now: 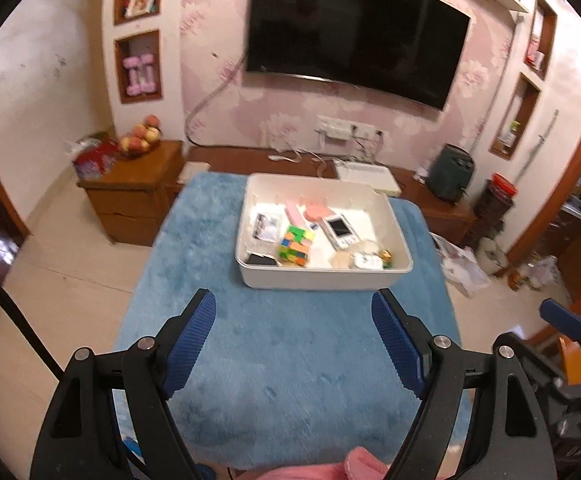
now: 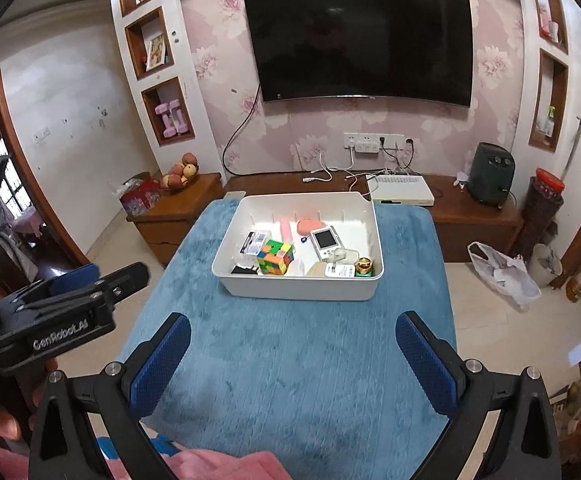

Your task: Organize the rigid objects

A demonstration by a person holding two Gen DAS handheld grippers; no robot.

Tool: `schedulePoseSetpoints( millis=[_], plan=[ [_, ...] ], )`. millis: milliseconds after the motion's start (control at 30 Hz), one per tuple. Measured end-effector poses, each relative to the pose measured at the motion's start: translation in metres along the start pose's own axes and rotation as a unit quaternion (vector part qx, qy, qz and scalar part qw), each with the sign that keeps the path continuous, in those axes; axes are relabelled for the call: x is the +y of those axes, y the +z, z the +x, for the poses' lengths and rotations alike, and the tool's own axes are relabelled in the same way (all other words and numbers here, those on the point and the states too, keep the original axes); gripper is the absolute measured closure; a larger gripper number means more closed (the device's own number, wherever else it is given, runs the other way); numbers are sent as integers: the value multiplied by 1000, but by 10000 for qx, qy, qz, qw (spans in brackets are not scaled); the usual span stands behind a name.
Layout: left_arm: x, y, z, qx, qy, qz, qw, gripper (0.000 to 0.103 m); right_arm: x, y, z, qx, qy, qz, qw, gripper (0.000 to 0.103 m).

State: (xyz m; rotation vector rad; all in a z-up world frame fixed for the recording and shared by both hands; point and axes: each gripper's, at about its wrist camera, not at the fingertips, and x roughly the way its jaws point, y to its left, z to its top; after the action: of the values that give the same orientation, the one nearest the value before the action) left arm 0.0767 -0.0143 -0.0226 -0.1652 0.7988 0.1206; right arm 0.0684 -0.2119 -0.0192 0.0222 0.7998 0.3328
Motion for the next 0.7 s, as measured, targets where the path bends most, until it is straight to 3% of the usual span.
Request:
schedulePoseSetpoints(
  millis=[100, 267, 700],
  plan=[
    [-1, -5, 2, 12, 330, 4, 9995, 20, -10, 3, 3, -82, -66, 172, 9998, 0],
    [2, -5, 2, -31, 512, -71, 9987, 20, -17, 7, 6, -174, -57, 350, 9992, 0],
    [9, 9, 7, 71, 290, 217, 9993, 19, 21, 7, 12, -176, -7, 141, 9997, 0]
  ],
)
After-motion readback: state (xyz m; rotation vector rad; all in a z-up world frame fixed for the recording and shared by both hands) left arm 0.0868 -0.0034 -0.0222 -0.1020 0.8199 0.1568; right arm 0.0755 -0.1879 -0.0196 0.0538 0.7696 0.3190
